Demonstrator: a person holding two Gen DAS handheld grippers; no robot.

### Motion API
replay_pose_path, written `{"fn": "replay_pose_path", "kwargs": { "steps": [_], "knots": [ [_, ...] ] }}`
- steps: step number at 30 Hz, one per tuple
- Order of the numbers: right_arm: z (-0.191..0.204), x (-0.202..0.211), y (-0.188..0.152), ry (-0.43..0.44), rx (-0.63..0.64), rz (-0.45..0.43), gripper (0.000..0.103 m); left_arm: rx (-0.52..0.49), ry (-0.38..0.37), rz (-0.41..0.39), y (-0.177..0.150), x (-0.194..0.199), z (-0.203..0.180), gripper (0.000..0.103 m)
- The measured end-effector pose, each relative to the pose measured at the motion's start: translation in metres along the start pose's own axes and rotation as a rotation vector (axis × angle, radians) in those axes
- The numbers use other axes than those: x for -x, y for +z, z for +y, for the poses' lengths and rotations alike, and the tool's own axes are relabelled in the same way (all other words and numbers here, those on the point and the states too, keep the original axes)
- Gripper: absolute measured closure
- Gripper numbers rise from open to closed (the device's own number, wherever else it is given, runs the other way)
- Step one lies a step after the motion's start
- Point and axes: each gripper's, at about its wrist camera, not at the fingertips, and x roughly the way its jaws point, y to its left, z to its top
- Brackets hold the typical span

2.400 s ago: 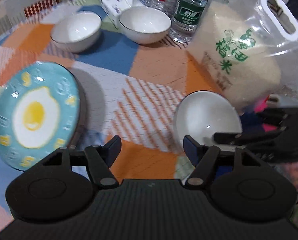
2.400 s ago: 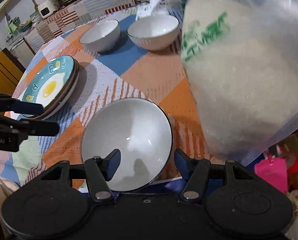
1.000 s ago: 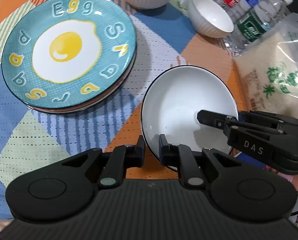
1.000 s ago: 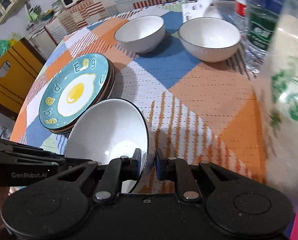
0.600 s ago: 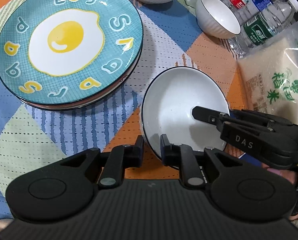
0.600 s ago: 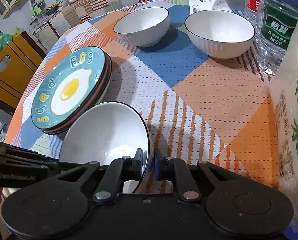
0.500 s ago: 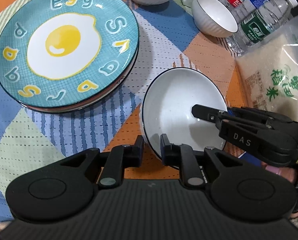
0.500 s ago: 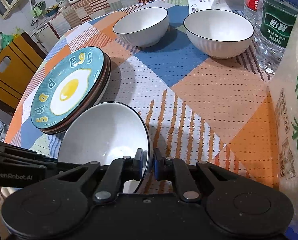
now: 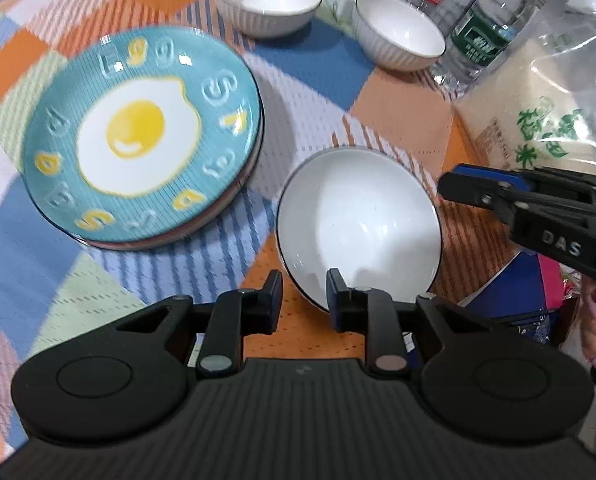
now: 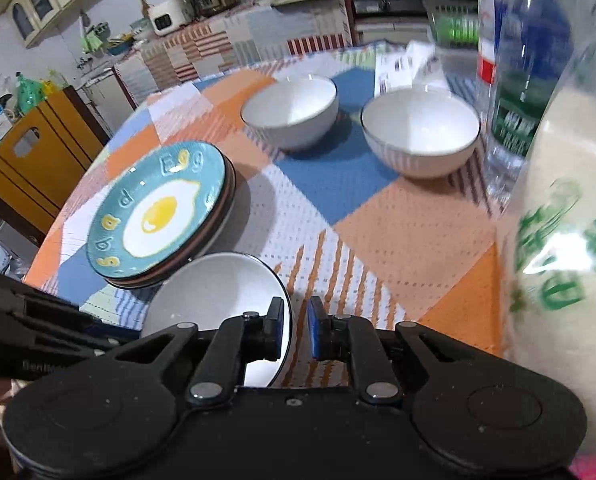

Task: Organize plates and bowls
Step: 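Carry the white bowl beside the plate stack and release it, then move both grippers to the second white bowl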

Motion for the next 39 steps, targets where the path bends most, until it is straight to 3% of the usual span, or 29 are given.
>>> {"fn": "replay_pose_path", "kwargs": {
  "steps": [7,18,20,26,33,39],
  "knots": [
    [0.012,0.044,0.008,-0.038,0.107,-0.085,0.069,-0.067,0.062,-0.072,0.01,0.039,-0.001,0.072],
    [0.031,0.08,0.034,-0.089,0.277,-0.237,0.037,-0.061,0.063,-0.166,0.032,0.072,0.0,0.06],
    [0.031,0.077,0.037,-0.097,0.275,-0.261,0.035,-0.059,0.063,-0.185,0.039,0.074,-0.002,0.051],
    [0.017,0.051,0.049,-0.136,0.224,-0.31,0.03,-0.054,0.094,-0.234,0.064,0.071,-0.008,0.038],
    [-0.001,0.008,0.065,-0.208,0.182,-0.272,0.029,-0.001,0.098,-0.281,0.097,0.044,-0.003,0.035],
    [-0.007,-0.037,0.073,-0.244,0.201,-0.191,0.03,0.06,-0.009,-0.257,0.128,0.001,-0.002,0.036]
  ]
}}
